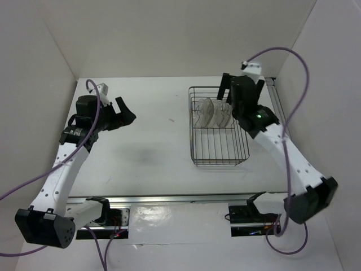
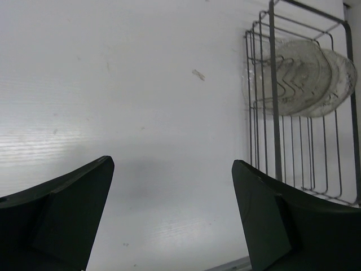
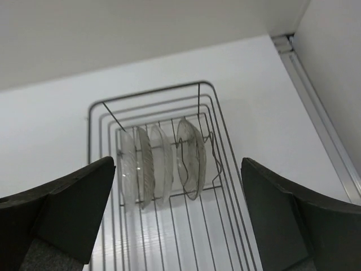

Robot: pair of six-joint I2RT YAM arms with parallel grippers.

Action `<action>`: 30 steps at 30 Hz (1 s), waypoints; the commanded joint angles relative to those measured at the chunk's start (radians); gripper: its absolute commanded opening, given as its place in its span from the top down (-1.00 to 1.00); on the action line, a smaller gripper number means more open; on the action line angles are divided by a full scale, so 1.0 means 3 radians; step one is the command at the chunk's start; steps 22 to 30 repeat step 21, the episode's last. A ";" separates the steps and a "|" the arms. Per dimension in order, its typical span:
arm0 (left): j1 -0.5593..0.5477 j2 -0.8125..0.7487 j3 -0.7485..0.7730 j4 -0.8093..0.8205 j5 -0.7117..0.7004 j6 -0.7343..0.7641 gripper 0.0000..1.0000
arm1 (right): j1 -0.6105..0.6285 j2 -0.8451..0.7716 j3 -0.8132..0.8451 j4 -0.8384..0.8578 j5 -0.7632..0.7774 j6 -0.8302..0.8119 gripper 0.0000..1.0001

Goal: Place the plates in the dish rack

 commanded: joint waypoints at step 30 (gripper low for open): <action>0.0527 -0.0293 0.0457 -0.0377 -0.0450 0.0319 -1.00 | 0.0059 -0.1897 0.0280 -0.1795 0.0597 0.0294 -1.00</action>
